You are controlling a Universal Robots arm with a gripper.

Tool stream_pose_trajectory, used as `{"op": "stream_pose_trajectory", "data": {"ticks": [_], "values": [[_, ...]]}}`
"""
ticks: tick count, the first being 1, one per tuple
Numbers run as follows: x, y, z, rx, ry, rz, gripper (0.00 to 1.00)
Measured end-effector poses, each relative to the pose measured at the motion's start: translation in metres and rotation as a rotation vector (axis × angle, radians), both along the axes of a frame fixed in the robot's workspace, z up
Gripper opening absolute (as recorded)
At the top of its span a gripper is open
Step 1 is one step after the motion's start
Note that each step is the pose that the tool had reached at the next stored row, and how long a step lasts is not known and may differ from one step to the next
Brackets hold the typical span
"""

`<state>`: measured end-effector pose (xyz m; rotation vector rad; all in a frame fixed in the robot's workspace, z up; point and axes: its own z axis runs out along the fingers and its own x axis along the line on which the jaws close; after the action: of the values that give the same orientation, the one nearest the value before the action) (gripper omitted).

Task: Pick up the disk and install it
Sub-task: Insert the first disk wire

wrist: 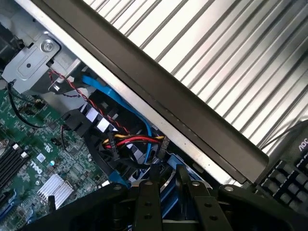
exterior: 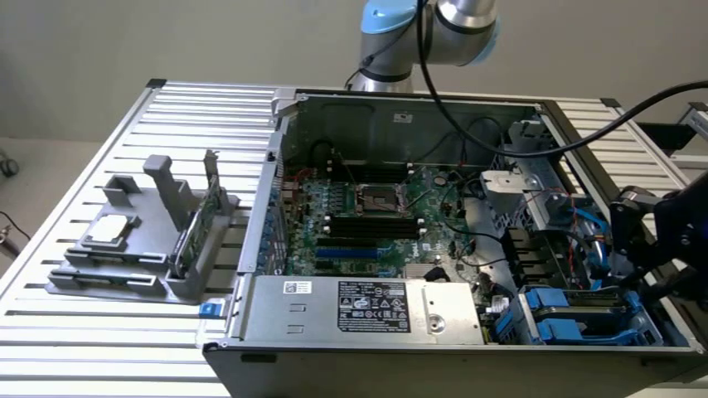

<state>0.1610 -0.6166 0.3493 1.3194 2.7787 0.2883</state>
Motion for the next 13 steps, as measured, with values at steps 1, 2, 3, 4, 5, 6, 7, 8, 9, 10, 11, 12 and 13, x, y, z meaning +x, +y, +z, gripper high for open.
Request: {"op": "stream_pose_trajectory", "data": {"ticks": [1, 2, 3, 4, 5, 6, 7, 8, 9, 10, 11, 12, 13], "values": [[0.0000, 0.0000, -0.0004, 0.0000, 0.0015, -0.011, 0.28], [0.0000, 0.0000, -0.0007, 0.0000, 0.0028, -0.020, 0.28], [-0.0001, 0.0000, -0.0009, 0.0002, 0.0043, -0.028, 0.28], [-0.0001, 0.0000, -0.0011, 0.0008, 0.0063, -0.034, 0.28], [-0.0001, 0.0000, -0.0012, 0.0017, 0.0091, -0.040, 0.28], [-0.0001, 0.0000, -0.0015, 0.0032, 0.0116, -0.045, 0.28], [-0.0001, 0.0001, -0.0018, 0.0051, 0.0138, -0.050, 0.28], [-0.0001, 0.0001, -0.0020, 0.0072, 0.0153, -0.055, 0.28], [0.0000, 0.0002, -0.0020, 0.0092, 0.0161, -0.061, 0.28], [0.0000, 0.0002, -0.0020, 0.0110, 0.0165, -0.067, 0.28], [0.0001, 0.0001, -0.0020, 0.0132, 0.0169, -0.073, 0.28], [0.0001, 0.0002, -0.0020, 0.0155, 0.0172, -0.079, 0.28], [0.0000, 0.0001, -0.0020, 0.0179, 0.0174, -0.085, 0.28]]}}
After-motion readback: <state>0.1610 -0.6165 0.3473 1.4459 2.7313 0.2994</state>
